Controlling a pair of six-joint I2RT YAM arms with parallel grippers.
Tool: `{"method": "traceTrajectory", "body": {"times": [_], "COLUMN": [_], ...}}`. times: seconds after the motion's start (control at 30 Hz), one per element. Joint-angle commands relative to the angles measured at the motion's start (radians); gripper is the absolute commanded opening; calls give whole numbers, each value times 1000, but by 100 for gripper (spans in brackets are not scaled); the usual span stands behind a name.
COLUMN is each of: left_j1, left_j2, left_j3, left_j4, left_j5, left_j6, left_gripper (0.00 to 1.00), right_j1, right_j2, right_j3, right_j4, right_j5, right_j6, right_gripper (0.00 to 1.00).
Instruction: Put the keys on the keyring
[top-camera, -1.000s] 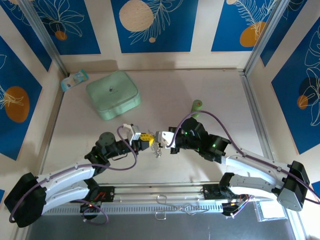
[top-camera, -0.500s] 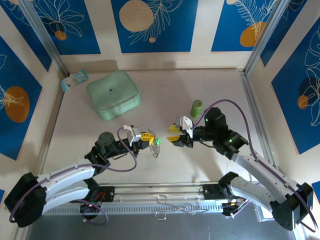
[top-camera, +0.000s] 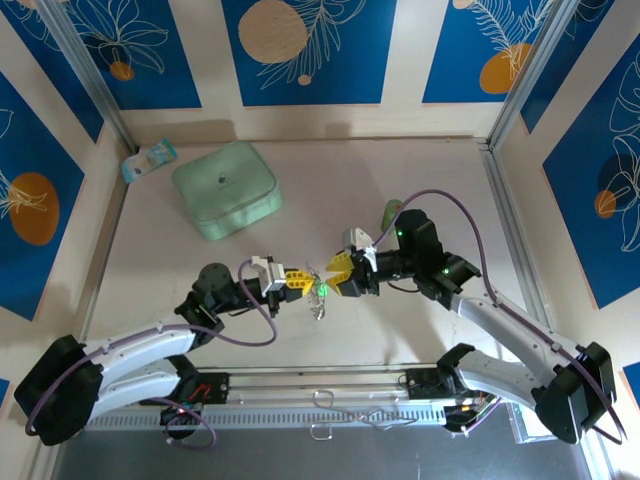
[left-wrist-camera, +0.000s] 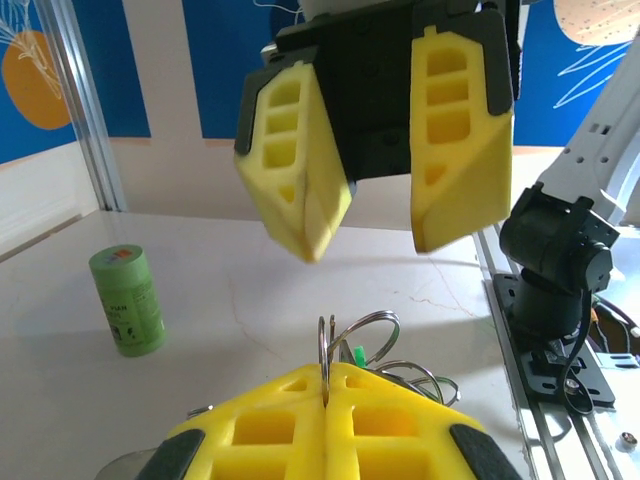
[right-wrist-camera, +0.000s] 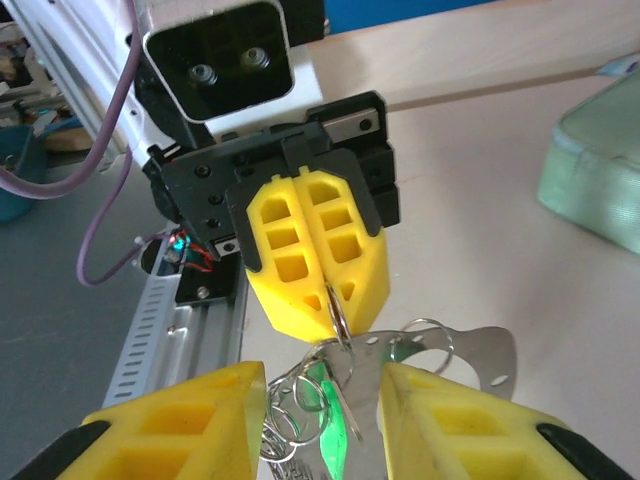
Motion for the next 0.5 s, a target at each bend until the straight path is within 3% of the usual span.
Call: {"method": "traceTrajectory", "body": {"times": [0.0, 0.47], "left_j1": [-1, 1], "left_j2": [-2, 6], "left_j3": [9, 21], "left_j4": [80, 75], "left_j5": [56, 86], "left_j6": [20, 9], "left_gripper": [0, 0], "right_j1": [18, 67], "right_j2": [10, 69], "right_j3": [45, 77], "right_j4": [-33, -44], "right_j5": [-6, 30], "right_j6": [-26, -60], "right_gripper": [37, 25]}}
